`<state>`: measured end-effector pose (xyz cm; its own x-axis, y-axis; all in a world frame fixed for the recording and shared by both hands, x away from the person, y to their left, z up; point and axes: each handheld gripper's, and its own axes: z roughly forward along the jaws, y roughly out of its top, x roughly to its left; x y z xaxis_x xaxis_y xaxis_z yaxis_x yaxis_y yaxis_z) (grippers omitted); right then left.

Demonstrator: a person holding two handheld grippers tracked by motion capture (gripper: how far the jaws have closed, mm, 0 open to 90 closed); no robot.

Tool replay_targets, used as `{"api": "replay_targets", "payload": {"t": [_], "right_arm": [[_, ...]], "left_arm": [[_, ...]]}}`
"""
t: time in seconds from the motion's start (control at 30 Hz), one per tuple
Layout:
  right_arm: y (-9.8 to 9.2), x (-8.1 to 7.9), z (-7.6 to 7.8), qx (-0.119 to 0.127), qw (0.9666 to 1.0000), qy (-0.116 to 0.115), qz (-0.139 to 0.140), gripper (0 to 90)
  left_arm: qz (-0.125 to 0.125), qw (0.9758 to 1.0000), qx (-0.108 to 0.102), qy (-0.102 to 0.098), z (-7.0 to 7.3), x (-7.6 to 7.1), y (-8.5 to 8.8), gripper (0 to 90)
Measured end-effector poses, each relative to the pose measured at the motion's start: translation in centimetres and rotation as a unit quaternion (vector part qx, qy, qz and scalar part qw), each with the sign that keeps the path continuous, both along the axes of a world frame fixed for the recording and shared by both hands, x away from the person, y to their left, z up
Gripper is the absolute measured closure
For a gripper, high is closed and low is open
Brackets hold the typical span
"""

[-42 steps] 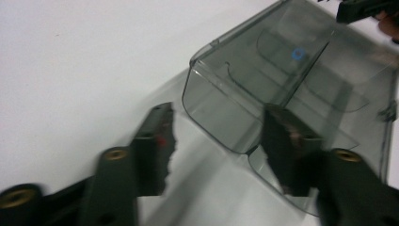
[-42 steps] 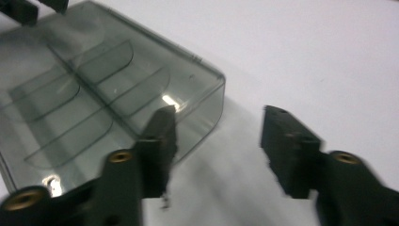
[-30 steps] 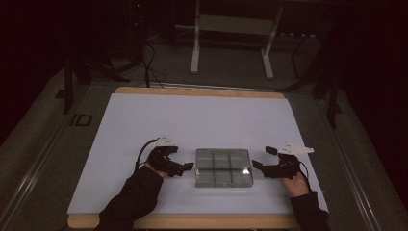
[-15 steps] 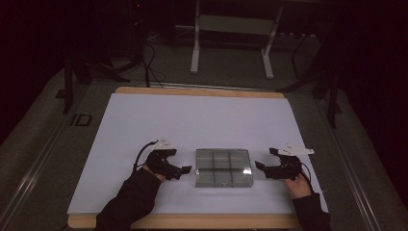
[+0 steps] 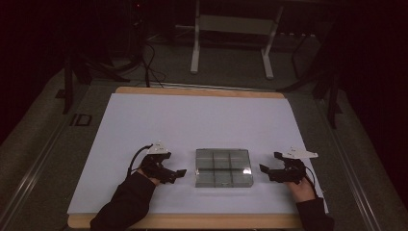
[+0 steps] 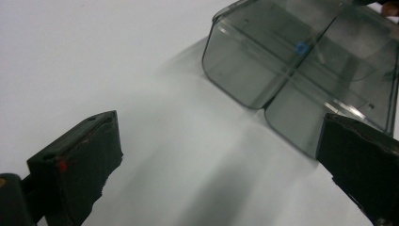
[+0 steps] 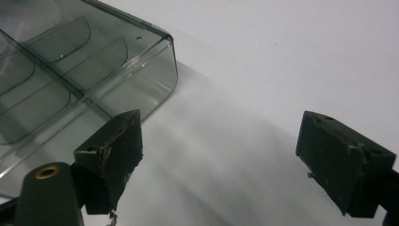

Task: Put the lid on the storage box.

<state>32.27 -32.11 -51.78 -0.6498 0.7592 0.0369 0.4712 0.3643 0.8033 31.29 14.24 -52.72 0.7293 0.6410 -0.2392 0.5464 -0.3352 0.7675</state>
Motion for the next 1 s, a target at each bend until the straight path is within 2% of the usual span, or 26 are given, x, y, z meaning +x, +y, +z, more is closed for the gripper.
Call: {"api": "replay_targets", "payload": {"t": [0.57,1.0], "right_arm": [[-1.9,-1.7,-0.4,-0.004,0.9997,0.002,-0.022,15.0],[-3.5,-2.6,-1.5,0.003,0.9989,0.004,-0.048,15.0]], "left_arm": [[0.020,0.9997,0.011,0.000,-0.8,-1.6,1.8,2.3],[0.040,0.9991,0.005,-0.010,-1.3,-2.4,2.8,2.3]]}}
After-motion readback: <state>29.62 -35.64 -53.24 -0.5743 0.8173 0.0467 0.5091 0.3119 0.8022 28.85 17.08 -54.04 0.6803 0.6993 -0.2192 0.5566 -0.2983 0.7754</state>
